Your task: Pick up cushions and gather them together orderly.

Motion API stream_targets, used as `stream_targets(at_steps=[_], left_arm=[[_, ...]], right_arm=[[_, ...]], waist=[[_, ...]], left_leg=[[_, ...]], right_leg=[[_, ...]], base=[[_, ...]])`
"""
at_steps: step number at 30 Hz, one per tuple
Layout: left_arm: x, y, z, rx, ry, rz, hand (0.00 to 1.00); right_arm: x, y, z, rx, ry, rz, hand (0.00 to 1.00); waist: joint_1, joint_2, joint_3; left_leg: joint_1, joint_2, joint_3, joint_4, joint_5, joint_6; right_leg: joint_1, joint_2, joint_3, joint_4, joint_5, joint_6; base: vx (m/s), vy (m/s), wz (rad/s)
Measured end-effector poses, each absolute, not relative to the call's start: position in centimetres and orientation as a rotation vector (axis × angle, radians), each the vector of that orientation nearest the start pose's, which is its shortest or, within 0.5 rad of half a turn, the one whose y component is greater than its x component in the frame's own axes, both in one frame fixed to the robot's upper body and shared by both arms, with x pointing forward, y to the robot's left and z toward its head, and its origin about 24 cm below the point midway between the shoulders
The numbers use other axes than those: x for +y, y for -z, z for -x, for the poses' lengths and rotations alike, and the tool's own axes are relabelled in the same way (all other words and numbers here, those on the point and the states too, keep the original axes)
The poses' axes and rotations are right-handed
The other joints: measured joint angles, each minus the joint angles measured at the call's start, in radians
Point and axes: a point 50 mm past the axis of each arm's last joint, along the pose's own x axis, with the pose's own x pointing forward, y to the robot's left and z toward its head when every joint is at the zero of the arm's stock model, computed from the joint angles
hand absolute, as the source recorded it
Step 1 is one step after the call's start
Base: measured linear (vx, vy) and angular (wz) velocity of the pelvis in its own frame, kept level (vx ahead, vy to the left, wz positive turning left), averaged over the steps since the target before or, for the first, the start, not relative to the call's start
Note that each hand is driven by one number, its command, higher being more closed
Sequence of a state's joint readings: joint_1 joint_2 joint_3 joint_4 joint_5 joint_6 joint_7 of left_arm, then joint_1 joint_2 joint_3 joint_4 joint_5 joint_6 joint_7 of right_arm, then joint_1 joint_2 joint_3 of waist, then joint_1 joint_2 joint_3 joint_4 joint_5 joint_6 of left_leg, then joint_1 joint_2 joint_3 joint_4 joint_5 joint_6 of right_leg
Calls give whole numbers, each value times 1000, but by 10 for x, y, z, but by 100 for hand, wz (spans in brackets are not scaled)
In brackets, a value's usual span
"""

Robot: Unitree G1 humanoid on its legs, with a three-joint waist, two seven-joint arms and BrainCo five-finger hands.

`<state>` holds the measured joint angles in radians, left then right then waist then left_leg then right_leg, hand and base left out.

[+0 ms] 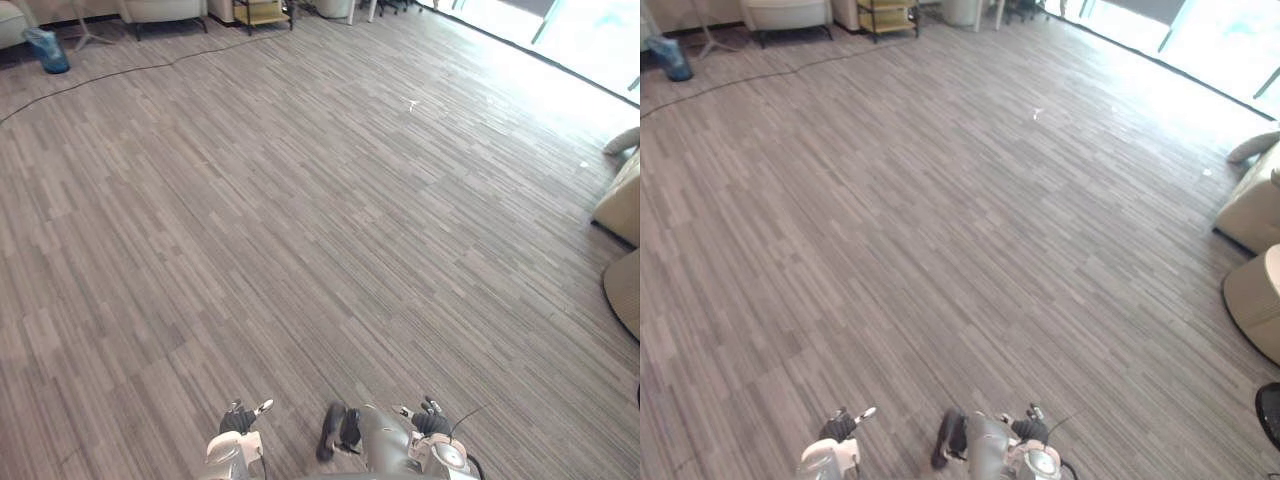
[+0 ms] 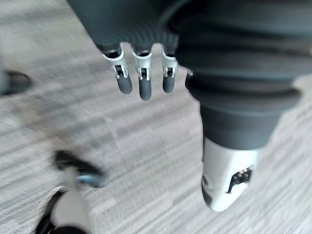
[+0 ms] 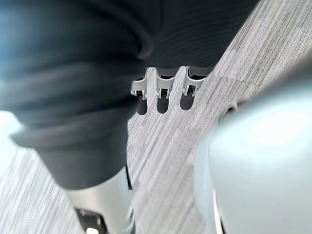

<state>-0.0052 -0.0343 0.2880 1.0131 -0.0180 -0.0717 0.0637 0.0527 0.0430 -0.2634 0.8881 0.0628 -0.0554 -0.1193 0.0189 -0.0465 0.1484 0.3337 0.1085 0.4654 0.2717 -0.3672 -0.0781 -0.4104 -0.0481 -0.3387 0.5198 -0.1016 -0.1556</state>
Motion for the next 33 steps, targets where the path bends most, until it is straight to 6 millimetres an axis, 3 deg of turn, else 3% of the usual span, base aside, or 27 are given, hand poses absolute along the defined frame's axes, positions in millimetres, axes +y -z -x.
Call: stream_targets(at_steps=[1, 2, 3, 4, 6, 9, 11, 12, 14, 15, 16, 17, 19, 20, 21, 23, 24, 26, 28, 30, 31, 32, 33], left_arm=[[173, 150, -134, 945, -305, 158, 0], [173, 150, -135, 944, -304, 155, 0], [174, 150, -134, 940, -313, 158, 0], [174, 150, -132, 939, -317, 159, 0], [179, 148, -133, 929, -323, 147, 0], [189, 141, -140, 870, -337, 121, 0], [189, 142, -134, 872, -353, 138, 0], [189, 143, -133, 872, -359, 143, 0], [191, 142, -132, 862, -368, 150, 0], [191, 143, -132, 862, -373, 154, 0], [193, 144, -128, 870, -383, 156, 0], [198, 143, -127, 871, -393, 148, 0], [202, 143, -128, 870, -411, 152, 0], [206, 144, -126, 878, -419, 143, 0], [205, 146, -124, 896, -417, 146, 0], [197, 148, -125, 919, -396, 154, 0], [193, 149, -127, 927, -378, 152, 0], [186, 149, -132, 929, -351, 157, 0], [176, 150, -134, 941, -330, 172, 0], [167, 151, -137, 947, -293, 170, 0], [162, 151, -136, 951, -277, 166, 0], [161, 153, -132, 967, -267, 161, 0], [159, 154, -131, 976, -257, 157, 0]], right_arm=[[-188, 142, -135, 890, 389, -133, 0], [-189, 141, -136, 888, 385, -124, 0], [-192, 140, -140, 880, 385, -112, 0], [-192, 140, -142, 880, 384, -109, 0], [-186, 143, -140, 913, 374, -115, 0], [-172, 148, -136, 946, 340, -135, 0], [-170, 148, -136, 949, 330, -134, 0], [-170, 148, -137, 949, 330, -134, 0], [-170, 149, -134, 961, 327, -130, 0], [-169, 149, -133, 964, 322, -126, 0], [-166, 151, -127, 981, 315, -126, 0], [-162, 152, -126, 986, 313, -137, 0], [-160, 154, -119, 1006, 299, -128, 0], [-161, 154, -118, 1008, 297, -124, 0], [-162, 154, -120, 998, 300, -121, 0], [-167, 151, -124, 969, 305, -109, 0], [-170, 148, -128, 948, 305, -98, 0], [-170, 146, -132, 929, 301, -89, 0], [-174, 145, -136, 917, 316, -92, 0], [-179, 144, -136, 914, 337, -97, 0], [-182, 145, -135, 918, 342, -90, 0], [-185, 144, -135, 919, 345, -81, 0], [-186, 144, -135, 920, 340, -71, 0]], waist=[[-5, 32, -8], [-4, 47, -9], [-1, 85, 1], [11, 101, 4], [27, 86, 18], [43, 39, 18], [49, 46, 13], [52, 46, 13], [65, 45, 10], [75, 44, 9], [93, 42, -15], [93, 11, -32], [92, -21, -35], [90, -32, -31], [86, -26, -26], [72, 5, -12], [63, 16, -12], [44, 17, -12], [28, 17, -11], [20, 18, -12], [15, 16, -12], [6, 24, -17], [-2, 37, -25]], left_leg=[[-59, 58, -59, 169, 25, -25], [-112, 86, -105, 301, 65, -13], [-234, 140, -185, 573, 172, 15], [-311, 170, -214, 738, 172, 9], [-424, 172, -261, 856, 138, 4], [-582, 129, -270, 728, 92, 14], [-677, 75, -285, 433, 94, 3], [-686, 67, -286, 375, 99, -3], [-717, 29, -285, 135, 181, -16], [-723, 21, -285, 108, 250, -8], [-710, 14, -284, 112, 348, 27], [-702, -6, -264, 123, 318, 51], [-647, -21, -206, 158, 252, 93], [-572, -39, -177, 146, 225, 120], [-506, -47, -178, 131, 195, 126], [-357, -51, -178, 71, 118, 106], [-302, -52, -177, 40, 90, 108], [-219, -46, -177, -2, 54, 107], [-132, -38, -178, -59, 32, 95], [-68, -35, -191, -109, 12, 73], [-22, -42, -210, -137, 0, 68], [14, -35, -241, -148, -1, 70], [23, -19, -267, -141, 2, 68]], right_leg=[[32, 28, -13, -8, -37, -3], [50, 47, -9, -10, -60, -5], [98, 90, 16, -30, -88, -19], [139, 127, 48, -50, -105, -35], [255, 160, 114, -101, -137, -44], [426, 161, 231, -214, -169, -26], [544, 151, 349, -297, -186, 3], [560, 144, 366, -310, -189, 9], [630, 111, 429, -360, -217, 55], [656, 98, 454, -370, -228, 74], [673, 77, 504, -355, -235, 87], [655, 47, 521, -324, -237, 97], [570, 17, 547, -82, -197, 192], [499, 10, 551, 131, -116, 283], [433, 10, 528, 316, -79, 323], [300, 14, 433, 564, -108, 281], [235, 13, 367, 573, -138, 242], [136, 12, 251, 465, -186, 193], [64, 14, 173, 295, -197, 171], [21, 15, 148, 53, -132, 170], [11, 18, 163, -91, -57, 163], [18, 24, 174, -85, 61, 116], [19, 31, 167, -51, 45, 82]], base=[[621, -171, -8], [479, -131, -36], [584, -118, -78], [593, -68, -115], [723, -58, -99], [588, 0, -91], [623, 138, -120], [673, 229, -118], [672, 288, -98], [695, 337, -125], [585, 298, -100], [901, 443, -85], [779, 380, -57], [594, 277, -72], [561, 248, -80], [468, 175, -62], [519, 144, -30], [446, 74, -2], [494, 26, 11], [553, -48, 33], [787, -119, 53], [712, -121, 55], [707, -141, 46]])
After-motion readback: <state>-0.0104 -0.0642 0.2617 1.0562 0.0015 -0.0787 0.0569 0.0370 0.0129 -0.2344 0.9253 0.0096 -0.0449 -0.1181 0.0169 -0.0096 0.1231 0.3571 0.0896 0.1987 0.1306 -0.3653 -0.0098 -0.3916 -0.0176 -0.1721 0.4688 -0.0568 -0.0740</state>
